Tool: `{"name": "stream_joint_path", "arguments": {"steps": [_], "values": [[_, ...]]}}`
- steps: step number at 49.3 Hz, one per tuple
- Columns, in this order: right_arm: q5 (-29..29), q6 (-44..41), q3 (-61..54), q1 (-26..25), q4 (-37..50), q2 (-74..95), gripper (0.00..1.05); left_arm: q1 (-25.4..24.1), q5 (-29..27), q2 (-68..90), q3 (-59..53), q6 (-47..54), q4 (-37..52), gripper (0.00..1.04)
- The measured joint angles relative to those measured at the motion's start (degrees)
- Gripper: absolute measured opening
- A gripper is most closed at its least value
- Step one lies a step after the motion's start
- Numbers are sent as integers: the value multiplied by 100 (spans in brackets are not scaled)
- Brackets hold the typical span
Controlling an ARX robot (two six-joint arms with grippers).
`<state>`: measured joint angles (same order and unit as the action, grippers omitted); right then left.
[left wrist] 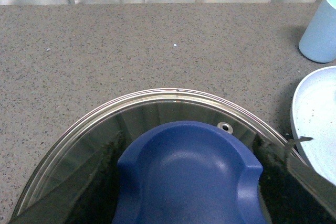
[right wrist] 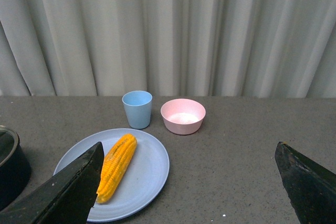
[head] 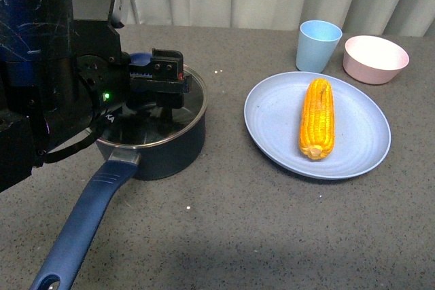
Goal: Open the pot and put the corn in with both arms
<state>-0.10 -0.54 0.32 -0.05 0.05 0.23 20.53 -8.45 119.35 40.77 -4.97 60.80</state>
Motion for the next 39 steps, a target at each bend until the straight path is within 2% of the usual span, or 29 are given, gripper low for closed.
{"name": "stream_joint_path", "arguments": {"steps": [3,5,25,31,39], "values": [[0,0,0,0,0,0,96,0,0,2,0,-2,0,62],[2,0,0,0,0,0,96,0,9,2,2,11,0,58],[2,0,0,0,0,0,96,-85,109,-793,-273,-68,2,57],[2,0,0,0,0,0,96,-560,262,-933,-249,-70,-94,57],[0,0,0,0,0,0,96,-1528,527,-638,96,-66,-87,57]]}}
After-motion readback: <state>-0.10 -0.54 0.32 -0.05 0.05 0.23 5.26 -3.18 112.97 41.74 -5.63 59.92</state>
